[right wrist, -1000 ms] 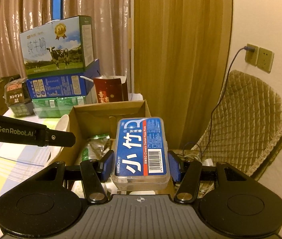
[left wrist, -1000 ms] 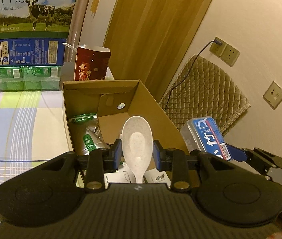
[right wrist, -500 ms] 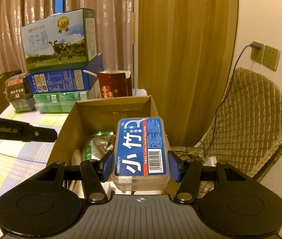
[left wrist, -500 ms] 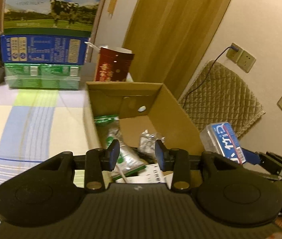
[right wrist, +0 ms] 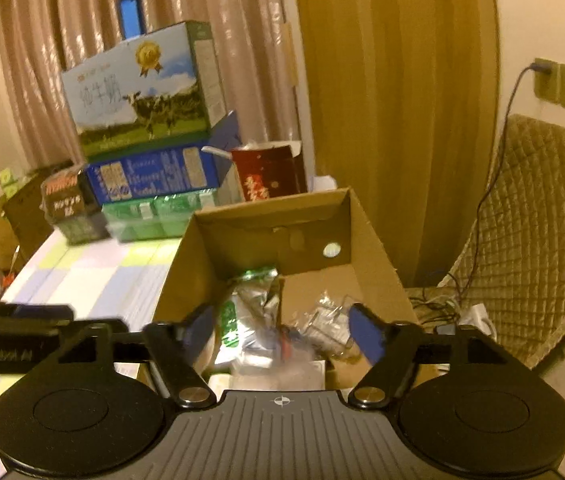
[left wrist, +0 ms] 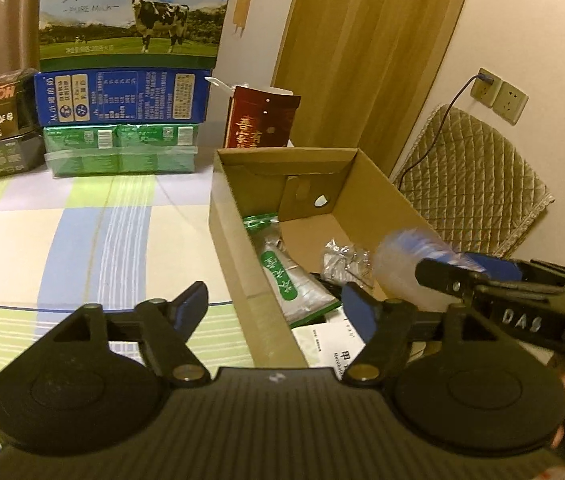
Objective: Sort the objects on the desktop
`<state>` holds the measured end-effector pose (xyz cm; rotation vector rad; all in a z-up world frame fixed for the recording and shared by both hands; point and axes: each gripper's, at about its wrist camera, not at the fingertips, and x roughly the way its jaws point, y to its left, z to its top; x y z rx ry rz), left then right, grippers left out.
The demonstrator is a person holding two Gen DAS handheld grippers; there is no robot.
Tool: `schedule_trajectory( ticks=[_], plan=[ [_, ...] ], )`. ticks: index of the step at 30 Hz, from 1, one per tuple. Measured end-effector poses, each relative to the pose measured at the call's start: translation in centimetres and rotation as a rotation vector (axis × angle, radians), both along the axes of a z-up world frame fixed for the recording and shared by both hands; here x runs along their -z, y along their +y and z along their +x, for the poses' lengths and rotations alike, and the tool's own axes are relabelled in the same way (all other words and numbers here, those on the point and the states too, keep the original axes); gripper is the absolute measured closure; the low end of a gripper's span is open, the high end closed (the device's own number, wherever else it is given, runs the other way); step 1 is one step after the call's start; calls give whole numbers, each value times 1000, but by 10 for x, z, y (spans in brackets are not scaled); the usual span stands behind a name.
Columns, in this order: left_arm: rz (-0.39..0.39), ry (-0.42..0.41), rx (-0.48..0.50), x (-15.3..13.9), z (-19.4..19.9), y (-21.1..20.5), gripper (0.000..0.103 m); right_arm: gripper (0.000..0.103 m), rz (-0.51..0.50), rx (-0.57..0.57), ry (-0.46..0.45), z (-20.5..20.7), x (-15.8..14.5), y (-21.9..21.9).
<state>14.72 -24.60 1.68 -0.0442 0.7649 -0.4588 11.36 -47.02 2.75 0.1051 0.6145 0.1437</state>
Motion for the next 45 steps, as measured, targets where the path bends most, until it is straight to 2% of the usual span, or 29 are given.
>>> schedule_trajectory(
  ticks=[1, 4, 9, 15, 19, 24, 30, 36, 40, 45],
  plan=[
    [5, -7, -1, 0, -2, 1, 22, 29, -2, 5, -4, -2, -1, 0],
    [20, -21, -3, -1, -9, 4, 16, 27, 3, 16, -10, -14, -5, -3],
    [52, -68, -41, -6, -29, 9, 2, 9, -1, 29, -18, -42, -10, -4],
    [55, -100, -63, -21, -60, 17, 1, 2, 4, 43, -15, -87, -18, -3],
    [70, -95, -56, -31, -83, 21, 1, 2, -39, 51, -4, -115, -23, -1],
    [92, -80, -57, -41, -115, 24, 1, 2, -43, 57, 2, -150, -29, 0],
    [62, -97, -63, -49, -152, 31, 1, 2, -63, 70, 8, -187, -35, 0],
    [74, -111, -89, -56, -177, 35, 1, 2, -84, 71, 9, -207, -40, 3],
    [30, -86, -87, -58, -183, 40, 1, 2, -88, 72, 8, -214, -41, 6],
    [27, -88, -81, -62, -188, 40, 1, 2, -83, 69, -1, -218, -44, 8]
  ],
)
